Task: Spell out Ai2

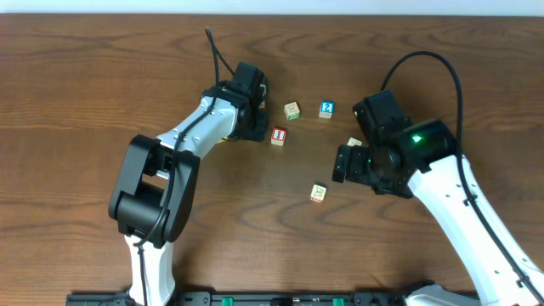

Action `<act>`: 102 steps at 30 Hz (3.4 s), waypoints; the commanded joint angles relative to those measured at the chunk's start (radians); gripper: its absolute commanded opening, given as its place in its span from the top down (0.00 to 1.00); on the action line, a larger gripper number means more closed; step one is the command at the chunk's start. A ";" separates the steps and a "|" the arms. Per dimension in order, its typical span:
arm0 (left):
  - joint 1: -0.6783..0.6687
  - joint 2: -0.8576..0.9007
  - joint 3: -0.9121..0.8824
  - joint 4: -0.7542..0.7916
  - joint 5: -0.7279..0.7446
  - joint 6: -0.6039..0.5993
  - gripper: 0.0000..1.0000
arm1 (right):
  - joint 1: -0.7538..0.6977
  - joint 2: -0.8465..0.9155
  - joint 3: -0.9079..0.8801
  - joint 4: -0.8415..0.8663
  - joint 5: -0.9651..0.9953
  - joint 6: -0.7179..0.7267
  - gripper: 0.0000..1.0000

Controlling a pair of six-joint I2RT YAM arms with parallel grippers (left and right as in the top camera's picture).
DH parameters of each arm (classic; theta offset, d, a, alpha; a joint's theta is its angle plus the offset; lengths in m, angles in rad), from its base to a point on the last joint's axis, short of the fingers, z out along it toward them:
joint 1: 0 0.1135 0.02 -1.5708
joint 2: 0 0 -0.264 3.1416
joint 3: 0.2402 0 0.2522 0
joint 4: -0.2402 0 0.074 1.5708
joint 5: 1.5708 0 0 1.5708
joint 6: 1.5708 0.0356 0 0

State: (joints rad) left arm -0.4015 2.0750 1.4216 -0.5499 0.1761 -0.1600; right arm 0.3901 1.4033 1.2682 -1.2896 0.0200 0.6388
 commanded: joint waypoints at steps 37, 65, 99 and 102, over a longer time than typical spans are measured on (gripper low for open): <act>0.003 -0.246 0.025 -0.214 -0.306 0.023 0.72 | -0.006 -0.008 0.009 -0.013 0.025 -0.012 0.01; 0.002 -0.040 0.016 -0.104 -0.170 0.021 0.87 | -0.006 -0.008 0.009 -0.028 0.025 -0.012 0.01; 0.002 -0.032 0.013 -0.075 -0.209 0.022 0.88 | -0.006 -0.008 0.009 -0.035 0.025 -0.012 0.01; 0.002 -0.027 0.013 -0.072 -0.209 0.022 0.88 | -0.006 -0.008 0.009 -0.035 0.025 -0.012 0.01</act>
State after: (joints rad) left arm -0.4011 2.0247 1.4307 -0.6239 -0.0082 -0.1410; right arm 0.3901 1.4033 1.2682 -1.3216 0.0280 0.6388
